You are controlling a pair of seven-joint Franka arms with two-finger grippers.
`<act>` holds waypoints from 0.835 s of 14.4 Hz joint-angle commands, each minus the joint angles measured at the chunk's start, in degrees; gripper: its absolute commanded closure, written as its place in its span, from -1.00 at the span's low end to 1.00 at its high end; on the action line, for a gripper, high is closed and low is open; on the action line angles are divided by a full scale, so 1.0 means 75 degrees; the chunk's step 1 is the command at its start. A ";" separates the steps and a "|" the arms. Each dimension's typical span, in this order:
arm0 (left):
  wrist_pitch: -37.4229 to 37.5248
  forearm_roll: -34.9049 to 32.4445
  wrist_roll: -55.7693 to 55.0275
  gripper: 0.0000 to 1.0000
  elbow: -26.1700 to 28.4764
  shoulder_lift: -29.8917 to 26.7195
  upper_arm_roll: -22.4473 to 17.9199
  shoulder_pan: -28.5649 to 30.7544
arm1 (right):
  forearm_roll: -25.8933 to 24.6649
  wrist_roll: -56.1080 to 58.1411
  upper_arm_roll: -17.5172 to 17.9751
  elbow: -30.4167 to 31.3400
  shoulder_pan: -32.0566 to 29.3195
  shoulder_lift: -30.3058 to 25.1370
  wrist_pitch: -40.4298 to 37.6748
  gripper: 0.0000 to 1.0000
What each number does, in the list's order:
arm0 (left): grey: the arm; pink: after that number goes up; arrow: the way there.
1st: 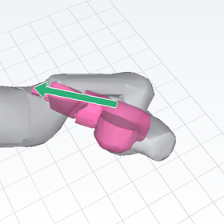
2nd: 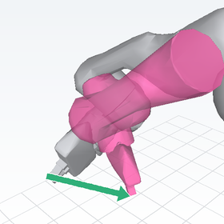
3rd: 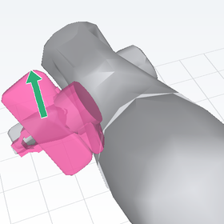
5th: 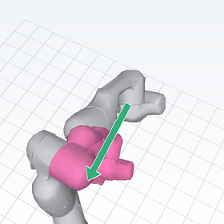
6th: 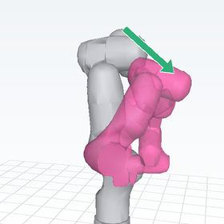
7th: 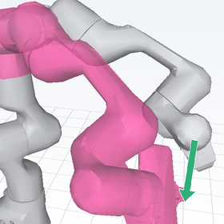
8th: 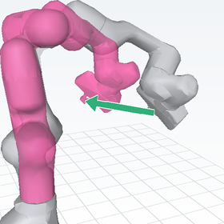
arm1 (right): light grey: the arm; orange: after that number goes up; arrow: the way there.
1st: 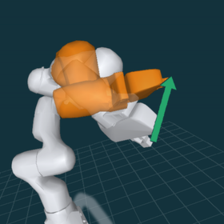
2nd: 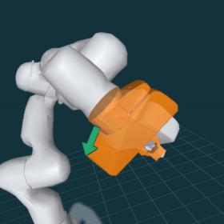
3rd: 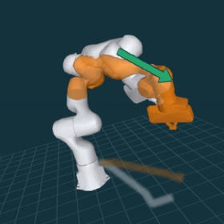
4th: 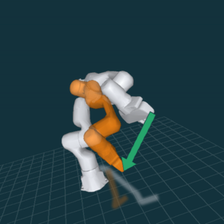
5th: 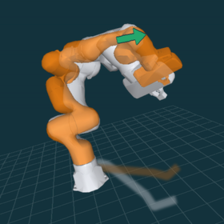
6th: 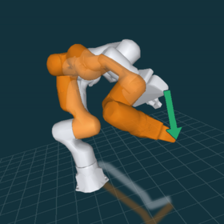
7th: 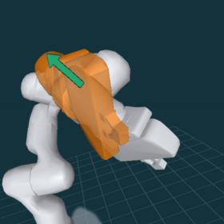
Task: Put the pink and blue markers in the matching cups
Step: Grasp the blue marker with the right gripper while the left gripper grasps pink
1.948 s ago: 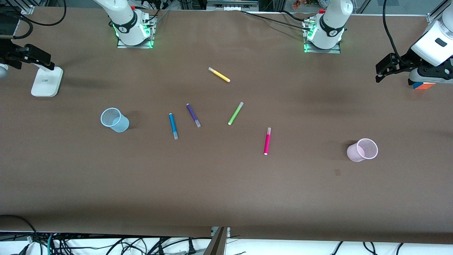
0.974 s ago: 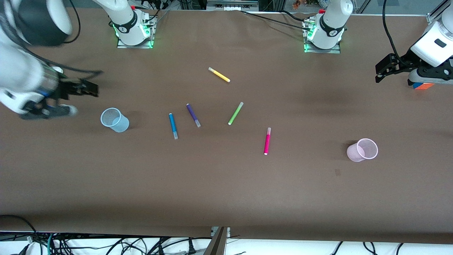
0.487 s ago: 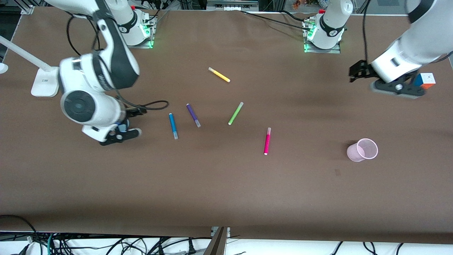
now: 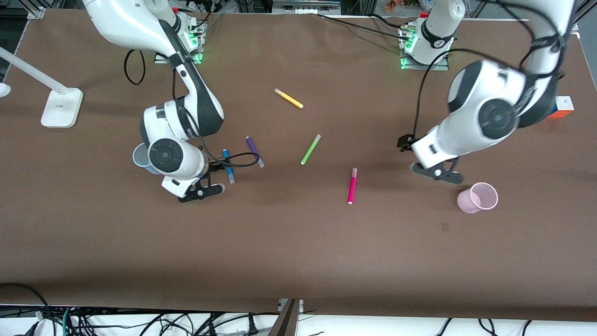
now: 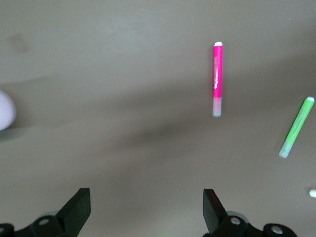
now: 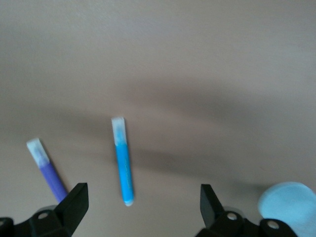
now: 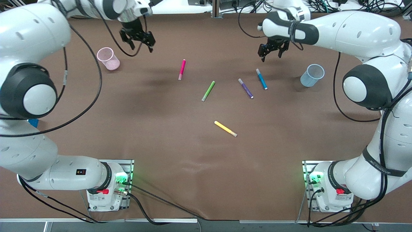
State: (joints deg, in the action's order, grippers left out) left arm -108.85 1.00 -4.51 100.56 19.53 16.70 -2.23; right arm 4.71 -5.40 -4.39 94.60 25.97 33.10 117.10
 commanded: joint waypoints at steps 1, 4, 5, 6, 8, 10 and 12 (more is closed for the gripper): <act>-0.0694 0.0019 -0.0418 -1.00 -0.0423 0.0909 -0.0023 -0.0569 | 0.0240 -0.0147 -0.0024 0.0371 0.0146 0.0085 0.0675 -1.00; -0.1655 0.0007 -0.0419 -1.00 -0.0377 0.1718 0.0000 -0.0663 | 0.0240 -0.0147 -0.0024 0.0651 0.0357 0.0332 0.1446 -1.00; -0.1960 0.0007 -0.0442 -1.00 -0.0342 0.1871 -0.0011 -0.0768 | 0.0240 -0.0147 -0.0024 0.0757 0.0392 0.0414 0.1716 -1.00; -0.2207 0.0007 -0.0593 -1.00 -0.0330 0.2023 -0.0046 -0.1013 | 0.0240 -0.0135 -0.0024 0.0804 0.0393 0.0449 0.1870 -1.00; -0.2570 -0.0376 -0.1131 -1.00 -0.0330 0.2304 -0.0059 -0.1272 | 0.0240 -0.0135 -0.0024 0.0805 0.0416 0.0520 0.1999 -1.00; -0.2795 -0.1302 -0.1635 -1.00 -0.0306 0.2586 -0.0035 -0.1518 | 0.0240 -0.0124 -0.0024 0.0816 0.0416 0.0625 0.2082 -0.86; -0.2877 -0.1621 -0.2244 -1.00 -0.0306 0.2692 -0.0047 -0.1811 | 0.0228 -0.0030 -0.0024 0.0816 0.0416 0.0649 0.2152 -0.20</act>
State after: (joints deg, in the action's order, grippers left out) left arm -129.99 -8.03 -17.23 99.78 38.42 16.73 -13.61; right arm 5.74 -6.11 -4.33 99.86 28.72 38.21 131.92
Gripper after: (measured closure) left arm 0.000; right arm 0.128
